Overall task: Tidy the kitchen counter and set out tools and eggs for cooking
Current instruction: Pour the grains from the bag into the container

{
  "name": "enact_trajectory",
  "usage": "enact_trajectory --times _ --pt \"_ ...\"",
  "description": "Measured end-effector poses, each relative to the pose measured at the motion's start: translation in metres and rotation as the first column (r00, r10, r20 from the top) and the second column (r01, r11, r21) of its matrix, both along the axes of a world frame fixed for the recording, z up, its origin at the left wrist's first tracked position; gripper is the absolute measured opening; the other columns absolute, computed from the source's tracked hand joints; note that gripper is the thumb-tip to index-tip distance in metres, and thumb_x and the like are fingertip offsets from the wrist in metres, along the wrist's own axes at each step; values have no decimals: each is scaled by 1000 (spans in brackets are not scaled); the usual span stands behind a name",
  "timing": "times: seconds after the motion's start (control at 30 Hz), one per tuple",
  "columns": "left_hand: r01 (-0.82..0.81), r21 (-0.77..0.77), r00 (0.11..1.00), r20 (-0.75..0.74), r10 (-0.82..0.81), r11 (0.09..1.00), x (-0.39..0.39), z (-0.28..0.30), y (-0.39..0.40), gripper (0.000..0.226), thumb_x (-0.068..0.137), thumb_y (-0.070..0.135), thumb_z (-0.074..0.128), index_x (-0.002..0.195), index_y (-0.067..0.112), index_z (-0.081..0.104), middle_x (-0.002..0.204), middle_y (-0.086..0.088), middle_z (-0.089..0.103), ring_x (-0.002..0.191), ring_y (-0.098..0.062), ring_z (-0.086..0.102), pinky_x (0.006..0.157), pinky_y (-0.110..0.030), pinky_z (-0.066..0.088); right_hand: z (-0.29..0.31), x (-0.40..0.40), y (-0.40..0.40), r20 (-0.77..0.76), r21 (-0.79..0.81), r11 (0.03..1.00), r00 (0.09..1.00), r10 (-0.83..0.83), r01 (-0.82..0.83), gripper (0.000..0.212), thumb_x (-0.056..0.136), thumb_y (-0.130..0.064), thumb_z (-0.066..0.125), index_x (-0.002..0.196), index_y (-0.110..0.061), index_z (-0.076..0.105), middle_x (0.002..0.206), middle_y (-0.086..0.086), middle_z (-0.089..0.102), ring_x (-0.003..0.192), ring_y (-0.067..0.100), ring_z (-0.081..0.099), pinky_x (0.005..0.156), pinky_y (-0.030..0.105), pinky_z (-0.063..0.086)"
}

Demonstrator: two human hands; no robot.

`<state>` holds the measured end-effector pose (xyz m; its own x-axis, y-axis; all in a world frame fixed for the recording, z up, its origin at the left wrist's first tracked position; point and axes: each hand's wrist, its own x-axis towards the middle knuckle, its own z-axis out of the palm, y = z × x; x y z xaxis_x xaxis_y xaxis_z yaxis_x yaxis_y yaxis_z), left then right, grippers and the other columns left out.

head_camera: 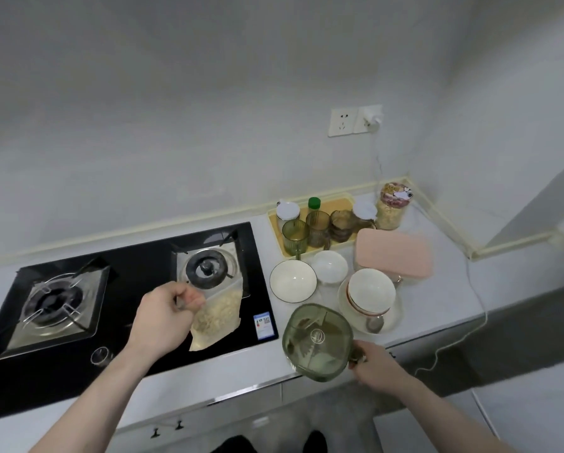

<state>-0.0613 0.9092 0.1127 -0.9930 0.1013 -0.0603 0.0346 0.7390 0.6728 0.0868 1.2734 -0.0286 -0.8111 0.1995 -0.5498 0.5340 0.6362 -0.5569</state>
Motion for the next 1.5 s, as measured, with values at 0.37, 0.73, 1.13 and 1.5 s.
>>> enact_trajectory --times 0.37,0.73,1.13,1.5 --pt "-12 6 1000 -18 12 1000 14 12 35 19 89 18 77 72 23 70 75 12 69 60 -2 56 58 -18 39 -8 -38 22 93 44 982 979 179 -184 39 90 -5 46 122 -15 64 118 5 69 100 20 61 83 26 45" --pt "26 -3 1000 9 -26 1000 4 15 35 20 89 18 76 72 28 70 80 11 69 51 -7 54 53 -24 45 -17 -70 27 80 61 998 997 10 -15 44 86 1 52 125 -17 59 109 1 61 103 23 61 71 23 46" --pt "174 3 985 -12 -174 985 -24 26 44 22 89 16 75 72 30 70 83 13 71 71 0 60 65 -22 44 16 -54 14 -109 102 991 991 -78 89 43 90 -18 59 133 -23 54 128 -8 59 130 25 51 112 39 39" --pt "444 -55 877 -179 -447 894 -52 59 102 14 89 25 74 76 29 69 84 16 65 76 -1 56 69 -27 48 169 -98 -25 -592 7 998 804 59 -68 36 92 -37 69 126 -41 61 116 -31 63 113 -7 56 88 12 49"
